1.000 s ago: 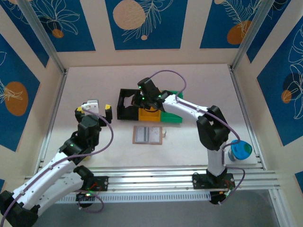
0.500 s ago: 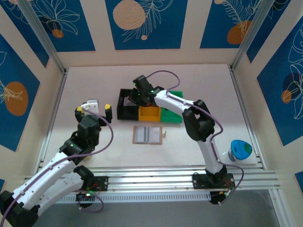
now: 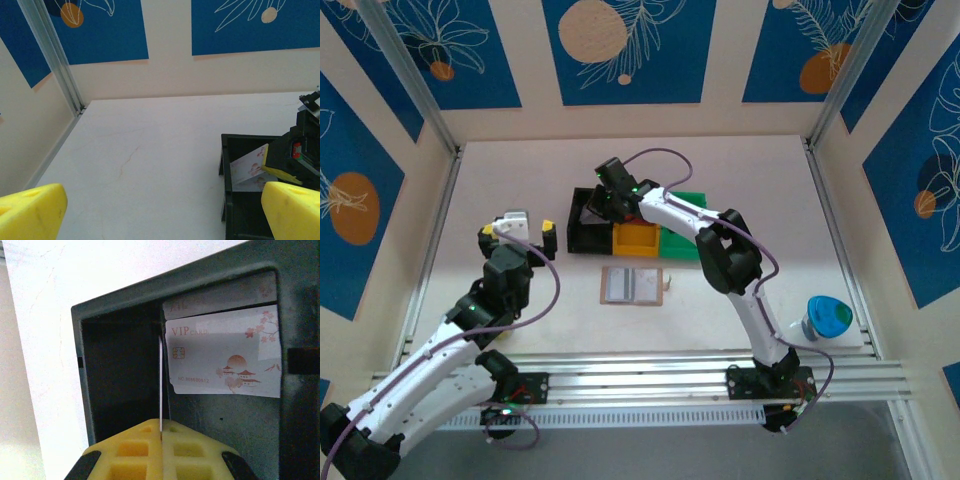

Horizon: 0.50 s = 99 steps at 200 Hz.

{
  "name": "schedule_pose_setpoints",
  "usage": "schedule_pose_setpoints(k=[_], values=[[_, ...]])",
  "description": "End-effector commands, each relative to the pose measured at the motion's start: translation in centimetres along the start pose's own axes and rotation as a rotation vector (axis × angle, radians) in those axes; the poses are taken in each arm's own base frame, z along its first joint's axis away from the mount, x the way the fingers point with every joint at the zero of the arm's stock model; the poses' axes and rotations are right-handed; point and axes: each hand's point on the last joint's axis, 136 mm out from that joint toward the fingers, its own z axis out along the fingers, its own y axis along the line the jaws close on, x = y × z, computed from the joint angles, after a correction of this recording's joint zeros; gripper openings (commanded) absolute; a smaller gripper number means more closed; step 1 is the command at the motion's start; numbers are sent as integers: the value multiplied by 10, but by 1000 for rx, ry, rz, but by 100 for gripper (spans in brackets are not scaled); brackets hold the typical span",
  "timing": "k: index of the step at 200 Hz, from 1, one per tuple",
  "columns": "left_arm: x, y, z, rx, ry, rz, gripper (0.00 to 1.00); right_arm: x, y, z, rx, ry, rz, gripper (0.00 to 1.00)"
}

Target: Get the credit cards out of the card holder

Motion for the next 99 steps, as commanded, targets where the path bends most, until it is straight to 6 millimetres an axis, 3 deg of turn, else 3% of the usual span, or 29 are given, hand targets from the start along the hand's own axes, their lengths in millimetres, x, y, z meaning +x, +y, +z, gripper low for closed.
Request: schedule_pose_setpoints(k=[1,99], values=[[-5,6,0,-19,-27,-9,100,-1,-1,4,14,1,16,0],[-6,7,-1,-21,-34,-11,100,-3,-2,12,14,23,15,2]])
